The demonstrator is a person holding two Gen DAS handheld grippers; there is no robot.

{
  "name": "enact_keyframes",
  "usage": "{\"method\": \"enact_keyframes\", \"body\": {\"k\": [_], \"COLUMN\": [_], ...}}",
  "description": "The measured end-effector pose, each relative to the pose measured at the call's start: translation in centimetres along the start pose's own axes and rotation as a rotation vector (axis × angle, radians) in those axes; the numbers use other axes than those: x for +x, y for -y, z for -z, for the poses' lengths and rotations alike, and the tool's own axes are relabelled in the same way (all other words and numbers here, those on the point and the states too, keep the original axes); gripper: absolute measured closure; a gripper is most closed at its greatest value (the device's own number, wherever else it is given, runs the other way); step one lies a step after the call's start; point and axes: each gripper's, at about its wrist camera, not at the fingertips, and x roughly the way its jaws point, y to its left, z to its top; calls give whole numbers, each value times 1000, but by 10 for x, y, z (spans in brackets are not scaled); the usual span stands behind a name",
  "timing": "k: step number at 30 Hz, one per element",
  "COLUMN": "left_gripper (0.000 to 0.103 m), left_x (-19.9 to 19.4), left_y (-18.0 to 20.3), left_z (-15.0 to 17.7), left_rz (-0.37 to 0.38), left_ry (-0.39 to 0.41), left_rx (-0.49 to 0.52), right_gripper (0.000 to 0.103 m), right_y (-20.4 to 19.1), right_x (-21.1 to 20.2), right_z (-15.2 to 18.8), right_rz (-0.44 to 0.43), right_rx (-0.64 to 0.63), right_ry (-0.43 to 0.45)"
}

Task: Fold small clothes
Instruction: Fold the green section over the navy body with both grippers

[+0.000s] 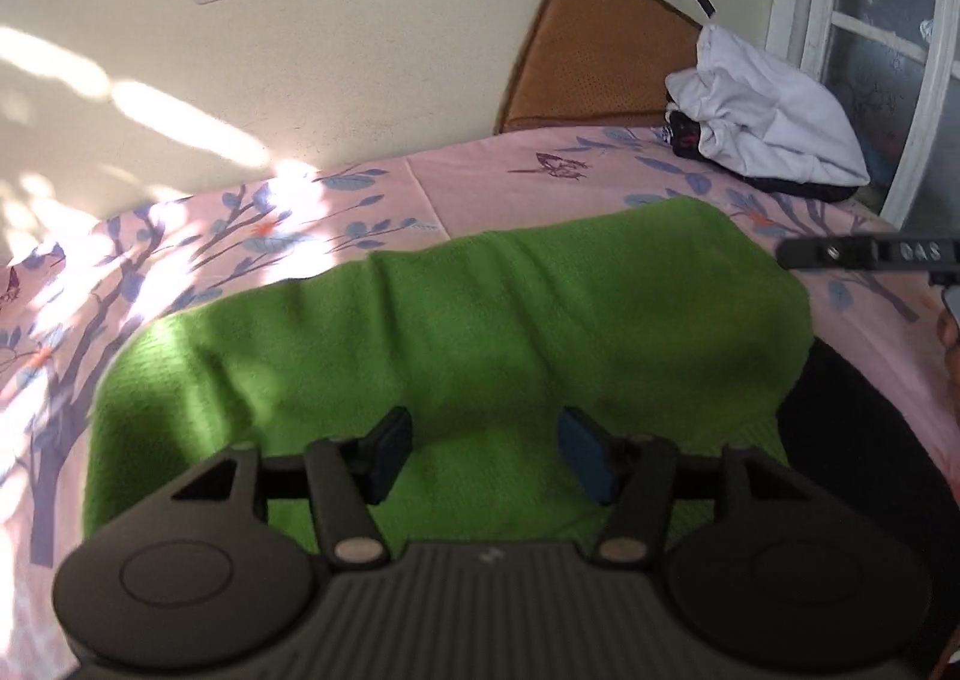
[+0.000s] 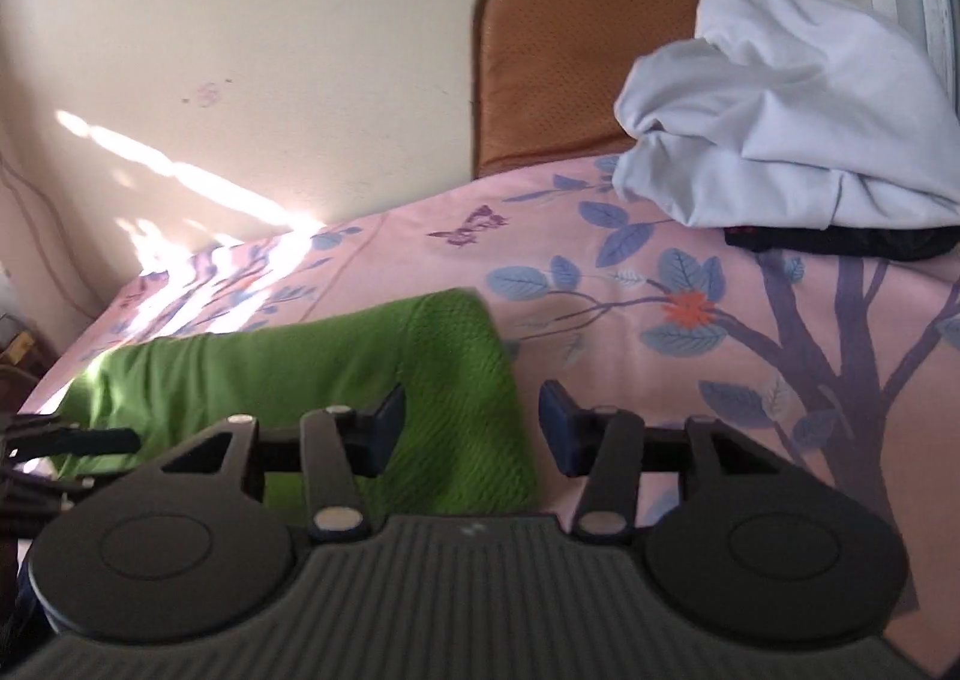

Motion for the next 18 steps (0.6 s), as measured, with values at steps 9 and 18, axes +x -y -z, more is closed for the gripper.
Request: {"method": "enact_keyframes", "body": {"k": [9, 18], "left_gripper": [45, 45], "left_x": [-121, -149], "left_y": [-90, -91], "left_z": [75, 142], "left_rz": [-16, 50], "left_ry": [-41, -160], "left_rx": [-295, -493], "right_gripper": [50, 50], "right_y": [5, -4], "right_x": [-97, -121], "right_z": [62, 104], "right_rz": [-356, -400], "right_rx": [8, 40], "right_ry": [-218, -339]}}
